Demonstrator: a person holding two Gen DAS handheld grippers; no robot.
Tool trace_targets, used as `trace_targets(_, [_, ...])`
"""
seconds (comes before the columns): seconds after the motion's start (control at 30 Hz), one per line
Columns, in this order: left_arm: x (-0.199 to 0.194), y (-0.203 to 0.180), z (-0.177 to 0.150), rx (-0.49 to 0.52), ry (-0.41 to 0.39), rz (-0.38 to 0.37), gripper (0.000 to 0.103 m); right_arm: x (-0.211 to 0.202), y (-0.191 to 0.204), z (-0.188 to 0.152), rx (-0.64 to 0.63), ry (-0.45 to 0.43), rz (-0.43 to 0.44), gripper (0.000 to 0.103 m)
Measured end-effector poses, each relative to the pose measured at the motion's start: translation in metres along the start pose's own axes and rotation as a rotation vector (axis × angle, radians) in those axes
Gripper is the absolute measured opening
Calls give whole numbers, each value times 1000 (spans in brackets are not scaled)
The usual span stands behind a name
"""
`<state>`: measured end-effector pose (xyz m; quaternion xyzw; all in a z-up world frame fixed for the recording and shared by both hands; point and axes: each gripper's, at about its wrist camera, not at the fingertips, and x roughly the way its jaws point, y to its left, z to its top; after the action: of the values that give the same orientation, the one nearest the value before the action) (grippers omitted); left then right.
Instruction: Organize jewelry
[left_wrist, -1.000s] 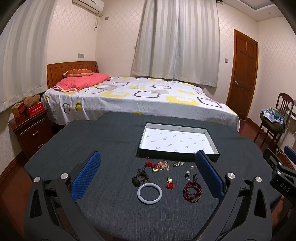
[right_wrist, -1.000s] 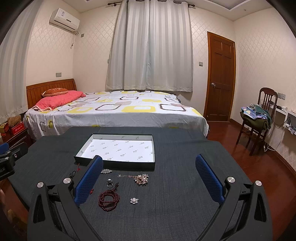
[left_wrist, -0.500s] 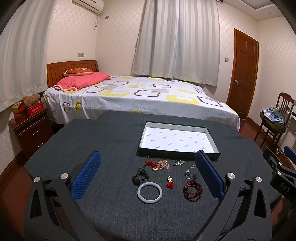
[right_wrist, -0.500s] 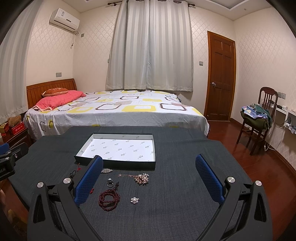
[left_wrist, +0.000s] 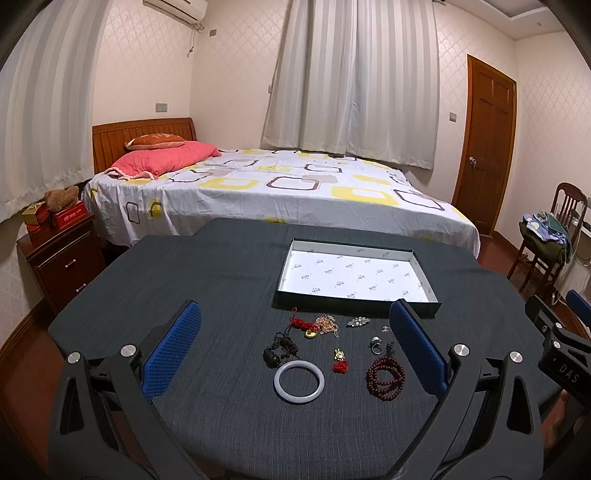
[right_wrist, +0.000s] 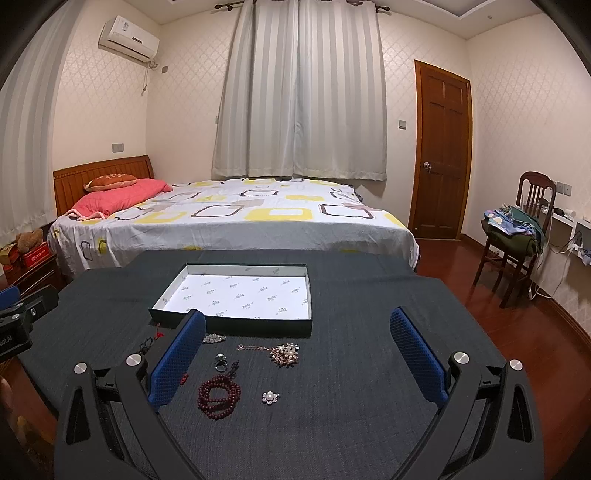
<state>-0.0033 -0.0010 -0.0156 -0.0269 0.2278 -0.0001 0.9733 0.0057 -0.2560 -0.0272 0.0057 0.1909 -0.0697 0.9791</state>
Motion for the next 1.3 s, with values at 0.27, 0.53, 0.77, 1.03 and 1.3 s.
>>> trace_targets(0.27, [1, 0, 0, 2, -1, -1, 99, 0, 0, 0, 0, -2, -2, 97])
trace_targets(0.53, [19, 7, -19, -4, 0, -31, 99, 16, -2, -18, 4, -14, 8, 97])
trace_targets(0.77, [71, 15, -55, 10, 106, -21, 99, 63, -7, -63, 12, 73, 5, 97])
trace_targets(1.03, [135, 14, -90, 16, 262, -36, 99, 102, -11, -99, 33, 198, 11, 97])
trace_targets(1.3, [173, 5, -112, 50, 369, -11, 93, 127, -10, -119, 34, 274, 29, 96])
